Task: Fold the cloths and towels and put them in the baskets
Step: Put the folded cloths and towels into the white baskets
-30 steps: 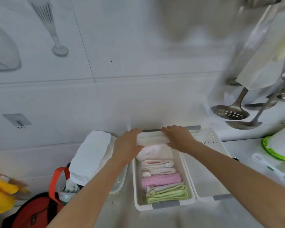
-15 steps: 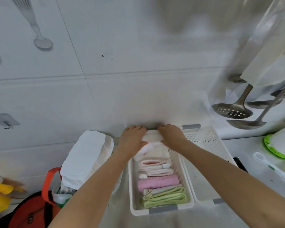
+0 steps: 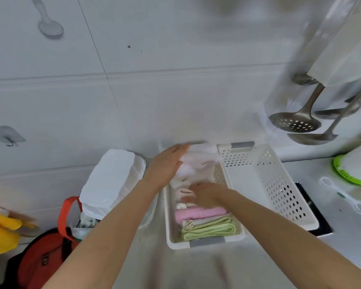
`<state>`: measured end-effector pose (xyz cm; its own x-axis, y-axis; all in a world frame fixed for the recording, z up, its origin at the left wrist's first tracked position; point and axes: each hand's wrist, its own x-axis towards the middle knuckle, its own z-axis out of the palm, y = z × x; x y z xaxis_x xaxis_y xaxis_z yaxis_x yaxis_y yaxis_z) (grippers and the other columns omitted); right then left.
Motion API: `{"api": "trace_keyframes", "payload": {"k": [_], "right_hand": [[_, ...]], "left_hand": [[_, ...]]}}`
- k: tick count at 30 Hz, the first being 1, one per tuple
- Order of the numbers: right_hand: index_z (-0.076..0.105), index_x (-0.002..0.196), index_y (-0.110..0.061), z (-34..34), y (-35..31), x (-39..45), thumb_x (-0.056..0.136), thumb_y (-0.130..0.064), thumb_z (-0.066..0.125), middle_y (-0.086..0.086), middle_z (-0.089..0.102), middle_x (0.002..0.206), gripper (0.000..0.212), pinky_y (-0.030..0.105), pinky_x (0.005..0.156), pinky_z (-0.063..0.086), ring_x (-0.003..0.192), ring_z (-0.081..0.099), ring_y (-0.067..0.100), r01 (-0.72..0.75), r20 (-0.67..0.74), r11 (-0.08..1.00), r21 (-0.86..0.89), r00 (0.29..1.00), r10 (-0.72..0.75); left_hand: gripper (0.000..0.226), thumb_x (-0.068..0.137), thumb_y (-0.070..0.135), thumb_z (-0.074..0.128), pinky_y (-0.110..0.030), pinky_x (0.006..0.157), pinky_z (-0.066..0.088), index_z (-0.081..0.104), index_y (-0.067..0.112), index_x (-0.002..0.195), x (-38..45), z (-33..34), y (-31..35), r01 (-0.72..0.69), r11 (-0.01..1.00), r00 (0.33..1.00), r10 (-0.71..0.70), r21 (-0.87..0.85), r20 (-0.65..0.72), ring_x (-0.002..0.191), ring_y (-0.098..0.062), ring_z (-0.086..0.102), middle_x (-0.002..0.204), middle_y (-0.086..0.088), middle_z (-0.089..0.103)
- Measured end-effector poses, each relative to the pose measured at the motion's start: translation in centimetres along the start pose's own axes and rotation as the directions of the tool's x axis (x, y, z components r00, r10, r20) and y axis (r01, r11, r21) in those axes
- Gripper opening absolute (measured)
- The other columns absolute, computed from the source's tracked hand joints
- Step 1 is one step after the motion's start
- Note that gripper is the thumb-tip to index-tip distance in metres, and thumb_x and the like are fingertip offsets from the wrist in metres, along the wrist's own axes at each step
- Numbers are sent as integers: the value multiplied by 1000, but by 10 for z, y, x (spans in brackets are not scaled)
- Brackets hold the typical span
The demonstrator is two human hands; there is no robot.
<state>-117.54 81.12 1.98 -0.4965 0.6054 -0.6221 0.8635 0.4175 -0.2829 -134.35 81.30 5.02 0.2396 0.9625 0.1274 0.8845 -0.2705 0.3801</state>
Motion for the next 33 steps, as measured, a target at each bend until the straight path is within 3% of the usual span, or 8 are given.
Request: {"api": "trace_keyframes", "payload": {"k": [3,8,11,14,17,23,28,33], "right_hand": [[43,138,-15,1,-4,-6,99,-46,37,7,48,140,50,34,102,37,121,48,24,32,85,997,-76,996,-26],[42,140,-17,13,-10,-22,96,-52,35,12,43,139,56,36,104,32,129,37,29,59,-18,963,-262,998,-66],[45,137,-20,12,-6,-18,97,-56,29,14,51,135,56,37,105,36,122,48,29,3,22,997,-75,1000,-2],[36,144,-17,7,-4,-12,103,-45,16,15,41,146,54,41,112,28,133,38,31,-87,7,982,166,996,88],[31,144,-6,5,-4,-3,104,-36,23,19,31,149,50,41,110,24,137,29,34,-183,1,966,182,983,186],[6,153,-13,14,-2,8,100,-53,24,18,0,158,69,44,118,7,147,1,31,-250,46,944,217,968,246],[49,131,-15,22,-11,3,103,-42,18,12,54,131,51,41,101,40,117,51,27,-85,-90,976,202,990,105],[54,128,-15,19,-12,-8,101,-49,17,9,60,124,57,37,97,41,112,55,24,-11,-102,983,181,994,30]], "left_hand": [[42,98,11,48,-25,112,22,46,16,140,5,3,-5,42,998,999,-41,-42,8,141,-14,29,149,0,40],[39,97,13,48,-29,109,30,52,20,136,12,5,2,103,995,995,-103,-8,10,136,-18,38,147,1,44],[35,96,12,49,-32,103,36,58,17,130,11,2,4,125,992,992,-125,5,-7,130,-20,45,141,0,51],[35,98,15,46,-30,100,36,56,19,131,10,0,5,129,991,992,-129,27,-2,129,-19,45,141,2,50],[33,99,18,44,-33,99,39,56,17,130,12,-2,6,137,990,990,-138,38,16,127,-21,47,140,2,52],[27,99,22,44,-39,89,45,61,13,118,13,-1,5,150,986,988,-152,76,19,114,-24,55,125,-2,61],[25,98,24,46,-38,87,46,62,11,114,12,1,4,127,991,992,-128,43,14,112,-25,56,122,-2,62],[32,98,24,47,-38,98,41,57,11,126,5,-1,6,93,995,994,-95,40,61,121,-25,50,131,-4,56]]}}
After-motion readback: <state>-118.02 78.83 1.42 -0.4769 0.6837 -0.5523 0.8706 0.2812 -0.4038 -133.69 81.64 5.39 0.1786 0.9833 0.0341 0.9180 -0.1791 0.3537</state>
